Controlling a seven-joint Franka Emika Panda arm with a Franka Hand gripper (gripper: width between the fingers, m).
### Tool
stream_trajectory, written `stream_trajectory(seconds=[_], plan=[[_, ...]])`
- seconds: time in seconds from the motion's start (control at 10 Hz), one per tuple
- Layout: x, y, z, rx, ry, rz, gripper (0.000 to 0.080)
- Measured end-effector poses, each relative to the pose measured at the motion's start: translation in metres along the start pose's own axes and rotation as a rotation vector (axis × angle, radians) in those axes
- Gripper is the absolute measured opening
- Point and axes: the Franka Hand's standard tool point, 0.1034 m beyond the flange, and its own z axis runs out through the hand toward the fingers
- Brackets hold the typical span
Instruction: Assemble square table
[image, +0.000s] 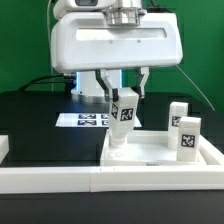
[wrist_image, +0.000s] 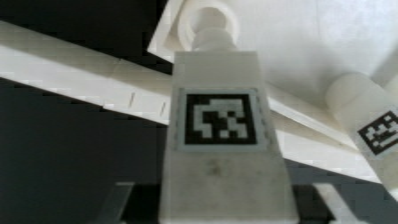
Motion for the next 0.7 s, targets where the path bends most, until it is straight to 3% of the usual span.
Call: stream_trajectory(seconds=[0.1,0.2,0.3,0.7], plan=[[0.001,0.003,0.0,-0.01,0.013,-0.009,0.029],[0.0,0.017,-0.003,-0.078,0.085,-0.041,0.029],[-0.006,0.018,0.0,-0.093,0.095,-0.036,0.029],[-0.006,0.012,0.002,-0.076,0.085,0.02,0.029]])
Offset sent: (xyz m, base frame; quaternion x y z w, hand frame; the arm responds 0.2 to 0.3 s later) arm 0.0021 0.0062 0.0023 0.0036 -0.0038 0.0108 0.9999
